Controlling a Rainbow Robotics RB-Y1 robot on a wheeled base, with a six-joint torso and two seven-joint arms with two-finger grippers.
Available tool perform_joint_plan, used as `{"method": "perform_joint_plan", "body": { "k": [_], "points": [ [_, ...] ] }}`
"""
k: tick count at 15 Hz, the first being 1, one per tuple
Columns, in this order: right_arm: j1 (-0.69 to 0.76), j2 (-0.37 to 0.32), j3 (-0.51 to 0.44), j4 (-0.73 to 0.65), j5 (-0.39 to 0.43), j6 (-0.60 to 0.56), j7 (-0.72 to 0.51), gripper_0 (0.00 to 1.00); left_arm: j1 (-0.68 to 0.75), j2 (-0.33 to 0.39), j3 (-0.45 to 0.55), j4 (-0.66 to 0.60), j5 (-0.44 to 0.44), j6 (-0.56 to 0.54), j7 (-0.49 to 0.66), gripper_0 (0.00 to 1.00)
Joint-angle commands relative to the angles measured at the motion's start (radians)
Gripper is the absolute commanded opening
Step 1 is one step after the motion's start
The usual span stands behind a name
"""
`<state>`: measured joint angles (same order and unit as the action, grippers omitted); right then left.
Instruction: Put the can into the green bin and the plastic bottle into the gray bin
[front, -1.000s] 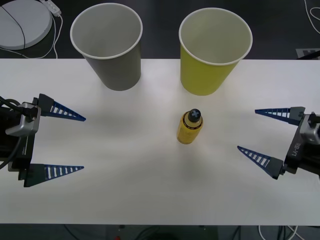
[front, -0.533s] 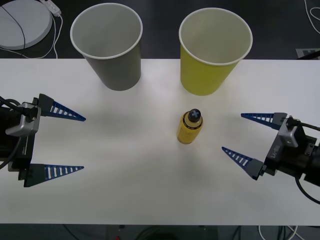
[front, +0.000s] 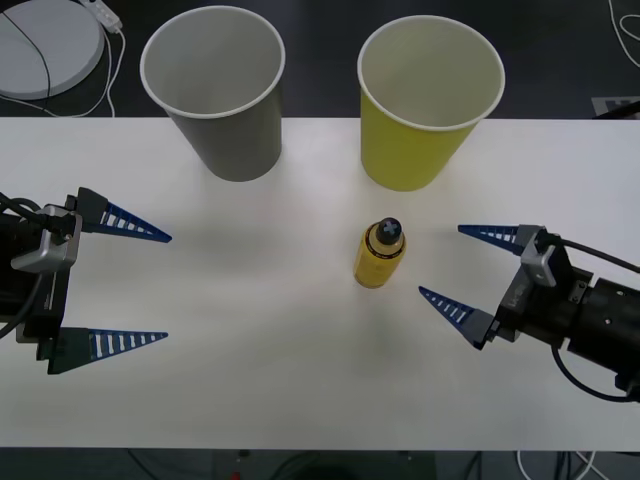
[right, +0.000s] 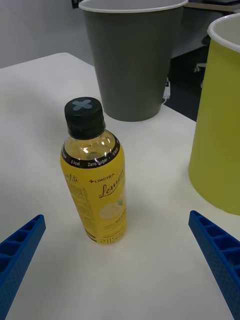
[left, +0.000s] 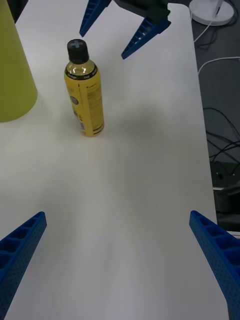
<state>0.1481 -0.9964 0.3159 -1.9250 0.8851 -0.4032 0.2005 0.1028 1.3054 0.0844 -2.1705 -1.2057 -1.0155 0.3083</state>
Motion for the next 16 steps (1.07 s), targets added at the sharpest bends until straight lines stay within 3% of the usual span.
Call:
{"method": "perform_joint_plan", "body": {
  "k": [1, 9, 16],
  "points": [
    [-0.048, 0.018, 0.055, 0.034, -0.002, 0.003, 0.0, 1.0, 0.0, 0.0, 0.0, 0.0, 0.0, 0.0, 0.0, 1.0],
    [-0.153, 0.094, 0.121, 0.087, 0.028, 0.006, 0.013, 1.0, 0.0, 0.0, 0.0, 0.0, 0.0, 0.0, 0.0, 1.0],
    [-0.209, 0.122, 0.206, 0.089, 0.031, 0.098, 0.008, 1.0, 0.0, 0.0, 0.0, 0.0, 0.0, 0.0, 0.0, 1.0]
  ]
}}
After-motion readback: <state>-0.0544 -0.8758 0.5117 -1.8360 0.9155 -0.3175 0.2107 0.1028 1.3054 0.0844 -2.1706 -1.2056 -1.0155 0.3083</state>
